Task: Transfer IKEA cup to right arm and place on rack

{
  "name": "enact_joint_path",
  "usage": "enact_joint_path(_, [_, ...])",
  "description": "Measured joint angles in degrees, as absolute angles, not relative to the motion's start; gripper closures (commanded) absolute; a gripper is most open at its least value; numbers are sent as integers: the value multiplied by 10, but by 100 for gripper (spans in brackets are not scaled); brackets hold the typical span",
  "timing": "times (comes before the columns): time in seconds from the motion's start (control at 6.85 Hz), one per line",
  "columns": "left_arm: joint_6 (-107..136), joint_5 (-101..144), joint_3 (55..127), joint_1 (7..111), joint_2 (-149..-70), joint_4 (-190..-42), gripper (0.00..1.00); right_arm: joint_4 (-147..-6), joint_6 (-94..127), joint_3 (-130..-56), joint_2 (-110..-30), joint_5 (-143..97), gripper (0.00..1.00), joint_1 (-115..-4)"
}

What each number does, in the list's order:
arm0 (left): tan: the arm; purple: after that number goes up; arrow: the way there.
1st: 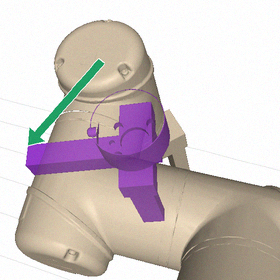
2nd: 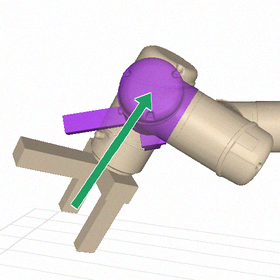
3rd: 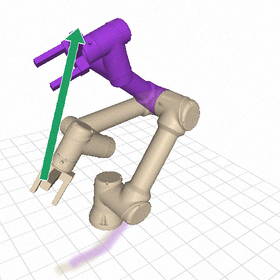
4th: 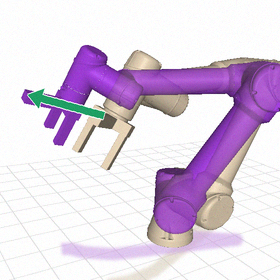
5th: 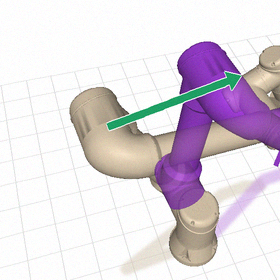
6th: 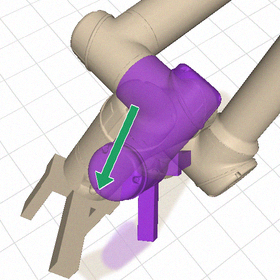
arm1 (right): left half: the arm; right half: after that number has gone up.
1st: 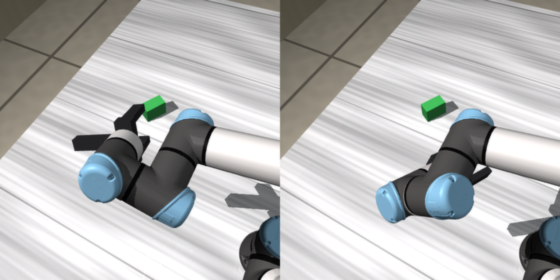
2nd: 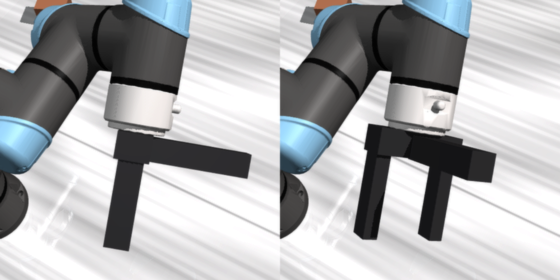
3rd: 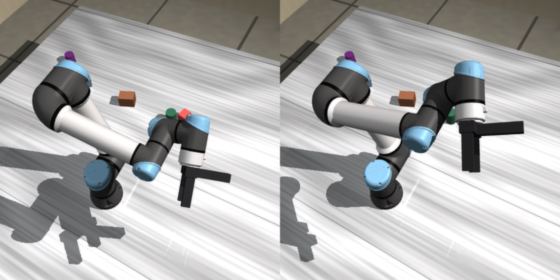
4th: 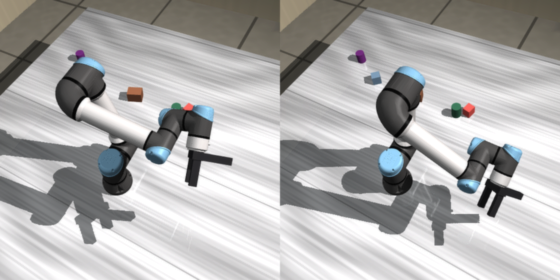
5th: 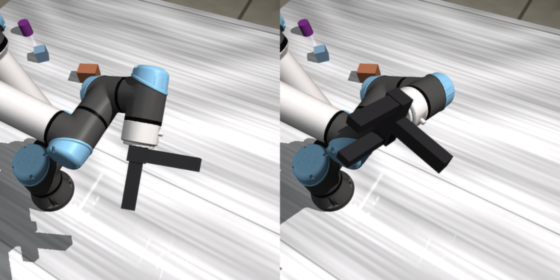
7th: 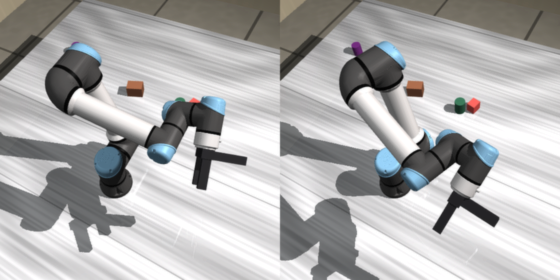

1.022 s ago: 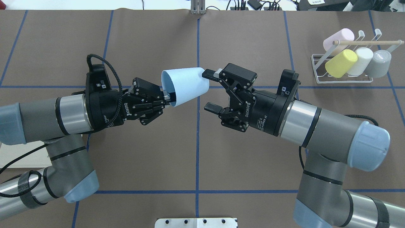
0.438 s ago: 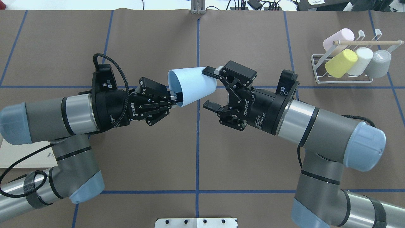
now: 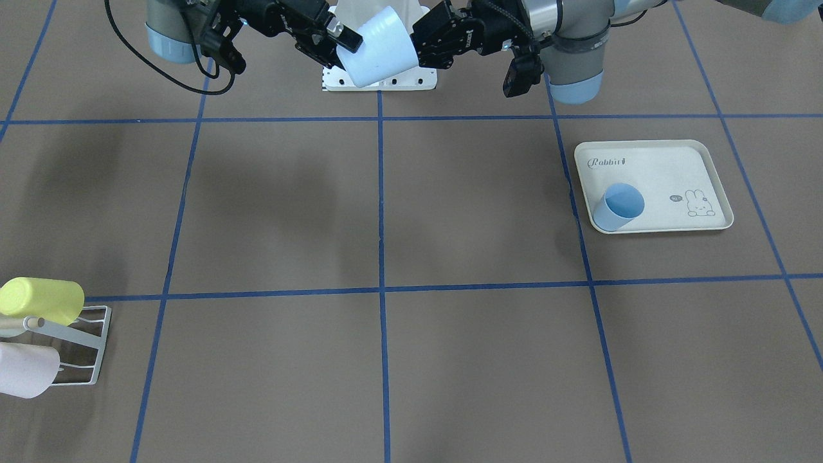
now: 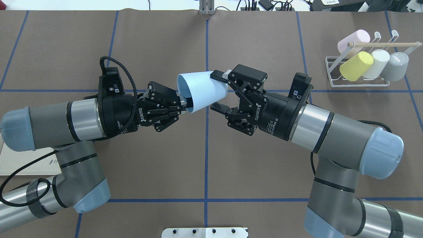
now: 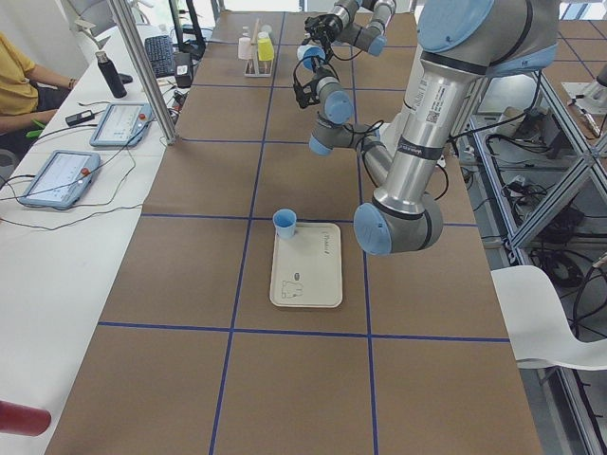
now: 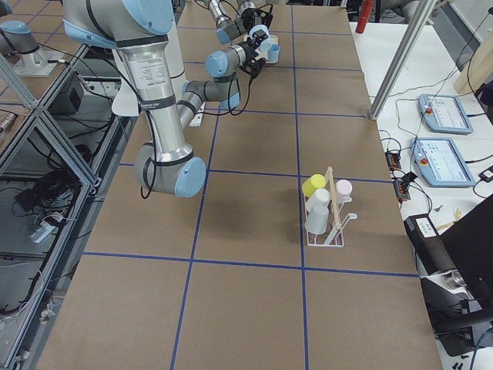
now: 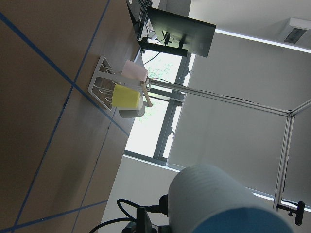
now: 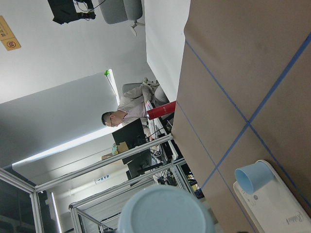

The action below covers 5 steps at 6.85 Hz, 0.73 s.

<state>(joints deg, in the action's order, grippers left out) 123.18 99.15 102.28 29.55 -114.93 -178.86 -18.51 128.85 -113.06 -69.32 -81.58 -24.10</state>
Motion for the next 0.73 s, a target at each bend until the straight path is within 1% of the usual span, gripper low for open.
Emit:
enact_joint_path(0.29, [1232, 991, 1023, 293, -1149, -1789, 31, -184, 1288, -1130, -696, -816, 100, -241])
enact_joint_path(0.44, [1232, 991, 1024, 293, -1149, -1790, 0, -184, 1288, -1129, -699, -816, 100, -241])
enact_joint_path(0.73, [1232, 991, 1025, 293, -1146, -1789, 0, -184, 1288, -1131, -701, -812, 100, -242])
